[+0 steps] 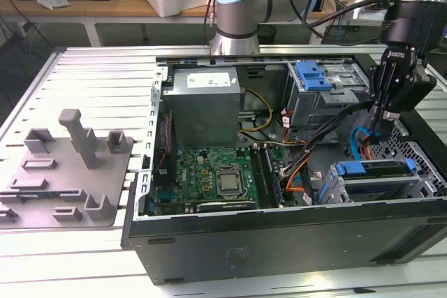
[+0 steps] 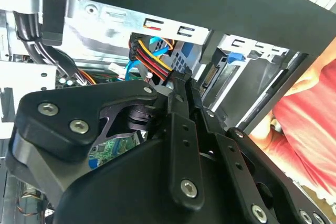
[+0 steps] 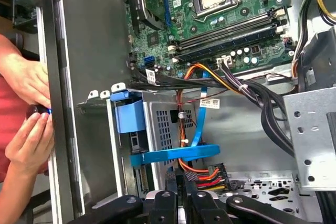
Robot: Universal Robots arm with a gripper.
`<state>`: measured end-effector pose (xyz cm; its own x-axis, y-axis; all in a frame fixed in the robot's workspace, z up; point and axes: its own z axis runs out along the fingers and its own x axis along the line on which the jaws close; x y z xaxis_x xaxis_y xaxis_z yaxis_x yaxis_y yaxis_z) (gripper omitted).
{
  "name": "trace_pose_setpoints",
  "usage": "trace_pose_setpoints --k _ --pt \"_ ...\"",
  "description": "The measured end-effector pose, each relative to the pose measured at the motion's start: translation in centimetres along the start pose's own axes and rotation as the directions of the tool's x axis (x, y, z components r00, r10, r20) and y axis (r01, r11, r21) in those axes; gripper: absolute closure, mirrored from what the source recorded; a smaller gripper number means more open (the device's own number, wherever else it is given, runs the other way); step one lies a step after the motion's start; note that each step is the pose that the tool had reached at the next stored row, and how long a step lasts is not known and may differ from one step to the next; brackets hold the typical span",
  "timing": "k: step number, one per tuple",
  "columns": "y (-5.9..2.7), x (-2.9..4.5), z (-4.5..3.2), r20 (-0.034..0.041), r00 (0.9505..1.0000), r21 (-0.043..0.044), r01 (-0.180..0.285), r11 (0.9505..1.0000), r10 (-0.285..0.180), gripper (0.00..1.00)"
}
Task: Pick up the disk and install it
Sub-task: 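Insert the first disk wire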
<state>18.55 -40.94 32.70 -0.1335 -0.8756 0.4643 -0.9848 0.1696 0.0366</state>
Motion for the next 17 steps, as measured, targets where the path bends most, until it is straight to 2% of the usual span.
trace_pose_setpoints --k 3,5,8,11,12,17 --pt "0.00 0.64 0.04 0.0082 1.0000 0.0015 0.000 1.0000 0.000 0.84" --pt "-0.02 1.16 0.18 0.0189 0.9998 0.0022 0.001 1.0000 -0.001 0.84" --pt "-0.04 1.83 0.30 0.0302 0.9995 0.0034 0.002 1.0000 -0.002 0.84" --pt "-0.05 2.34 0.49 0.0477 0.9989 0.0038 0.002 1.0000 -0.003 0.84" --pt "-0.06 2.52 0.57 0.0557 0.9984 0.0038 0.003 1.0000 -0.003 0.84" --pt "-0.08 3.34 0.65 0.0827 0.9966 0.0041 0.004 1.0000 -0.005 0.84"
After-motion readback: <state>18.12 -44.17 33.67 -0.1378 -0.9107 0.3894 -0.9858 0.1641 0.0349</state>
